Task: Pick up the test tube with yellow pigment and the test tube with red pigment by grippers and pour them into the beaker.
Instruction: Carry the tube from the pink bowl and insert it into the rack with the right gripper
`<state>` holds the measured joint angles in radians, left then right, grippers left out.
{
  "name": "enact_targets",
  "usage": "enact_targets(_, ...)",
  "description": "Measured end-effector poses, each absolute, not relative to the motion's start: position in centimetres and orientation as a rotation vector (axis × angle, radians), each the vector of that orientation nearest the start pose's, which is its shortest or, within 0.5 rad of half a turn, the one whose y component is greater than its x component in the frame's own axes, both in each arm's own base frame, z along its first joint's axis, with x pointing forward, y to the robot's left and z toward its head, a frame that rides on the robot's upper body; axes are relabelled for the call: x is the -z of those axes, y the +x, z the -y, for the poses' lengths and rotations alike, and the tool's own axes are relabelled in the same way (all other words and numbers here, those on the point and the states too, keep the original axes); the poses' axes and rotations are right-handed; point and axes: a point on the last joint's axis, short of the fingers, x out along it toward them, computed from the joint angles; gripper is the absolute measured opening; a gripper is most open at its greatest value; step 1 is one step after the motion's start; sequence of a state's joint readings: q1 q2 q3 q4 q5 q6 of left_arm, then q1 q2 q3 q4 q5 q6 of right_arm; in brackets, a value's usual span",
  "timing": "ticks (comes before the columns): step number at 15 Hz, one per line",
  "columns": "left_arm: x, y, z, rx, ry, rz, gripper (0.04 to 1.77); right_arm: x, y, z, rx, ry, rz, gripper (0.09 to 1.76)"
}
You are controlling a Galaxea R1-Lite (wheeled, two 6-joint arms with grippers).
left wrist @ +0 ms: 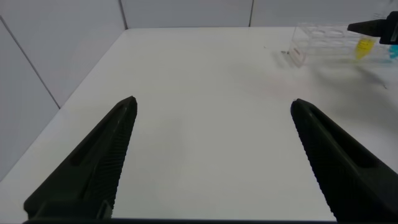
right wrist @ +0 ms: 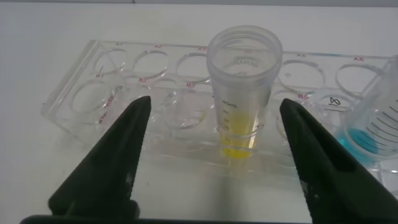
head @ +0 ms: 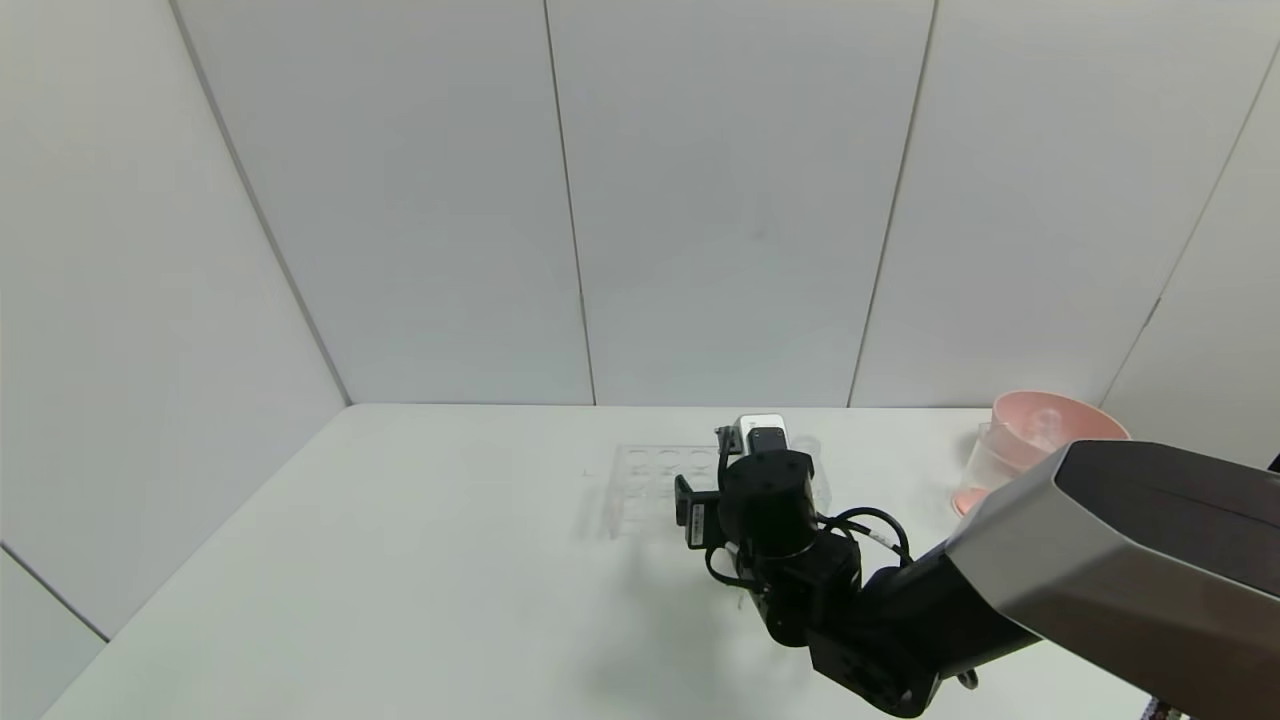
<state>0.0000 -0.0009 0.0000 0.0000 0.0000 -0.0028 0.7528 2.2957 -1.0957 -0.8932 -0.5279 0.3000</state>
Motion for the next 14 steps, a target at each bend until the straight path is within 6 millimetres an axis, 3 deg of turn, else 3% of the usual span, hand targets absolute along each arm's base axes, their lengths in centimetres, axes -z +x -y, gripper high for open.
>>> enact_targets(3,-7.55,-2.29,0.00,0.000,-0.002,0.001,1.76,-5.54,32.27,-28.38,-0.170,0.107,-0.283,1.07)
enact_targets(7,-7.55,-2.29,0.00,0.000,-0.003,0.001,1.76,-5.43,32.41,-28.47,-0.168,0.107,-0.284,0.76)
enact_targets(14,-7.55,-2.29,0.00,0.000,-0.002,0.001,1.76,-5.54,32.41,-28.52,-0.175,0.108,-0.281,0.75)
